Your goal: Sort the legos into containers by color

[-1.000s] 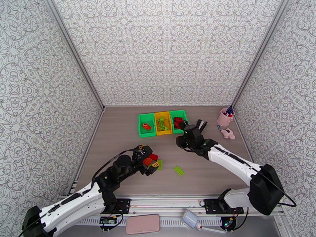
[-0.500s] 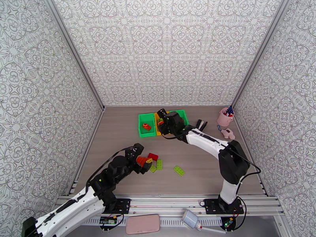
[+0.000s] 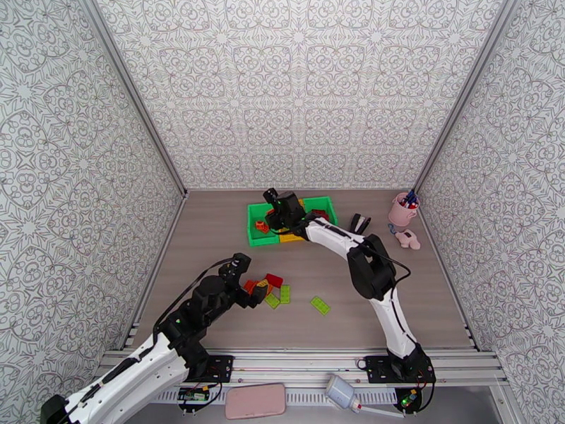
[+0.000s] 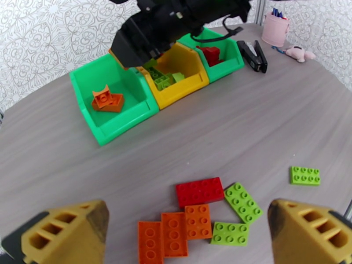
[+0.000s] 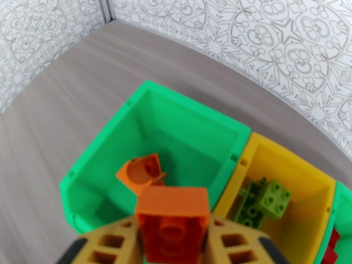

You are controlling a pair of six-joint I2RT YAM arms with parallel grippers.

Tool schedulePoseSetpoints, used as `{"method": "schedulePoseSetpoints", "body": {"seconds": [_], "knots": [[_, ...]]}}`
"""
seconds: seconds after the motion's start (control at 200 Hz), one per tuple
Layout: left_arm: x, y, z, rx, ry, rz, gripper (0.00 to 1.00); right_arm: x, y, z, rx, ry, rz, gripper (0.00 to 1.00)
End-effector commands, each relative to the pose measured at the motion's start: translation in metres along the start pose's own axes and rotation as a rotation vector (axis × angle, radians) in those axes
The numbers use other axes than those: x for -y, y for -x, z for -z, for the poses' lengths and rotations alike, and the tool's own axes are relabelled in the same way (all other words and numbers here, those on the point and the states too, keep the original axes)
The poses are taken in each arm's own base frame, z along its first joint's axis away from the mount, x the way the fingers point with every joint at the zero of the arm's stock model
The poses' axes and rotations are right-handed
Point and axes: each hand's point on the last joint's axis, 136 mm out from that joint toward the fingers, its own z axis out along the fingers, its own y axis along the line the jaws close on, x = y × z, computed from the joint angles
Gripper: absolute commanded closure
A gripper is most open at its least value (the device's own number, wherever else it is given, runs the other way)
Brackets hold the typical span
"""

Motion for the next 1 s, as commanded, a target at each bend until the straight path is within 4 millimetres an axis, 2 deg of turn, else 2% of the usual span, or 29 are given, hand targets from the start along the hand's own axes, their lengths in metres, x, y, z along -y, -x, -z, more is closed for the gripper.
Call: {"method": "schedulePoseSetpoints", "body": {"seconds": [0.0, 0.115, 0.235, 0.385, 0.51, 0.515, 0.52, 0.555, 0.71, 0.83, 0.995], "knots": [[0.000, -0.006, -0.001, -0.025, -0.005, 0.032, 0.00, -0.004, 0.002, -0.008, -0.028, 0.008, 0.000, 0.62], [-0.001, -0.008, -0.002, -0.033, -0.004, 0.042, 0.00, -0.003, 0.001, -0.013, -0.036, 0.000, 0.001, 0.56], [-0.001, -0.007, -0.002, -0.036, -0.003, 0.044, 0.00, 0.000, 0.008, -0.006, -0.022, -0.018, 0.004, 0.40], [0.001, -0.006, -0.003, -0.039, -0.019, 0.034, 0.00, 0.001, 0.021, 0.019, 0.021, -0.023, 0.005, 0.26], [0.003, -0.005, -0.005, -0.049, -0.033, 0.032, 0.00, 0.000, 0.020, 0.047, 0.044, -0.019, 0.001, 0.18], [0.003, -0.006, -0.005, -0.050, -0.033, 0.032, 0.00, 0.000, 0.014, 0.047, 0.032, -0.019, 0.001, 0.18], [0.003, -0.006, -0.005, -0.050, -0.033, 0.033, 0.00, 0.000, 0.018, 0.050, 0.043, -0.018, 0.001, 0.18], [0.003, -0.006, -0.006, -0.055, -0.034, 0.035, 0.00, -0.001, 0.013, 0.058, 0.041, -0.012, -0.001, 0.16], [0.002, -0.006, -0.008, -0.050, -0.039, 0.063, 0.00, -0.003, -0.034, 0.095, -0.035, -0.006, 0.004, 0.09], [0.002, -0.009, -0.010, -0.059, -0.052, 0.081, 0.00, 0.003, -0.086, 0.128, -0.168, -0.043, -0.007, 0.07], [0.010, -0.010, -0.015, -0.049, -0.097, 0.072, 0.00, -0.004, -0.151, 0.168, -0.349, -0.038, -0.045, 0.05]]}}
